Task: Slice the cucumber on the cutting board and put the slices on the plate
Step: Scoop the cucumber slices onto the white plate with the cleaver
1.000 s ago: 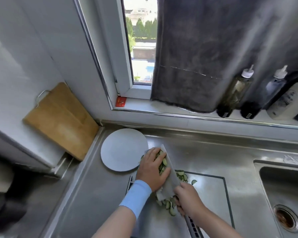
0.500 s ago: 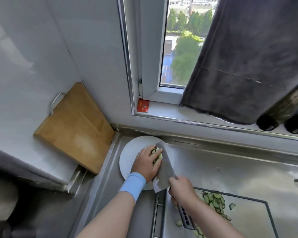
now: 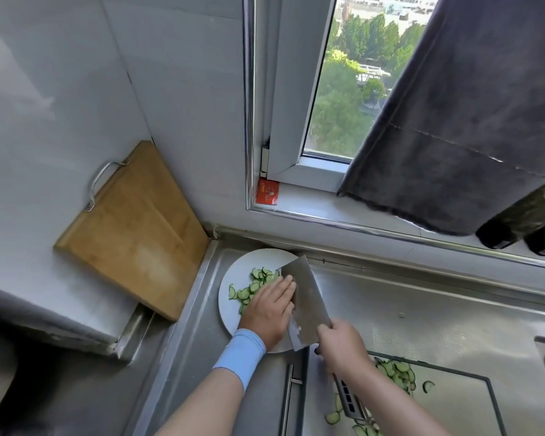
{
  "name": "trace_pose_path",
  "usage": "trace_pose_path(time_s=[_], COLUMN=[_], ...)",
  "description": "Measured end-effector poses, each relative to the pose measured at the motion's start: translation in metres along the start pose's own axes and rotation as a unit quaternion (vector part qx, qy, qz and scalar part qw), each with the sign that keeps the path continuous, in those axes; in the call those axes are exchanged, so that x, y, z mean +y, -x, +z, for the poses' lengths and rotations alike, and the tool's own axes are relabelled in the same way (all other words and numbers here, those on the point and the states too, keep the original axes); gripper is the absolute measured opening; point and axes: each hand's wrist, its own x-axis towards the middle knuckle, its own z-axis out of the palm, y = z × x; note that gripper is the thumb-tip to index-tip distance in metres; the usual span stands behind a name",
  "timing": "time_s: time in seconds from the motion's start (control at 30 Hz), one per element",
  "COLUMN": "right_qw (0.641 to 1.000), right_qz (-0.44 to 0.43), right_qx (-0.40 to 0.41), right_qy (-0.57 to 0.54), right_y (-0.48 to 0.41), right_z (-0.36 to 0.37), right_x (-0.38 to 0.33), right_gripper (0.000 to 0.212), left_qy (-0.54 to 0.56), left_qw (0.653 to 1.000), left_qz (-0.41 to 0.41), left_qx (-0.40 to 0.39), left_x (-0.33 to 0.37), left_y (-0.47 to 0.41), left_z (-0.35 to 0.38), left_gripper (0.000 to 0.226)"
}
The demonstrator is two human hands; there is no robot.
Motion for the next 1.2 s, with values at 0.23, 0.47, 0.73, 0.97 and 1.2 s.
trace_pose_path(time_s=[0.23,0.47,0.73,0.97,1.2], right_qw=[1.000,1.000,0.998,0.997,0.998], right_qz=[0.000,-0.010,-0.029,-0.025,-0.017], right_qx=[0.004,0.010,0.011,0.042,0.046], right_qy=[0.014,0.021,0.050,0.052,0.035], right_y=[-0.003,0.001,0.004,-0.001,-0.002], right_z=[-0.002,-0.003,-0.007,-0.016,-0.021], right_x=[0.002,0.002,0.008,0.014,0.025], right_gripper=[0.020,0.023,0.023,0.024,0.024], left_qy=[0.048,0.005,-0.065,-0.095,-0.127], left_qw=[0.997,0.999,0.990,0.979,0.972], left_qz=[-0.054,0.025,-0.050,-0.137,-0.110], left_qx=[-0.006,-0.038,-0.116,-0.120,-0.165], left_x=[-0.012,-0.010,-0.011,-0.030,-0.005], left_y=[0.017,0.024,-0.010,0.017,0.000], left_z=[-0.010,-0.007,-0.020,-0.009,0.007], left_gripper=[0.053,0.045,0.056,0.078,0.074])
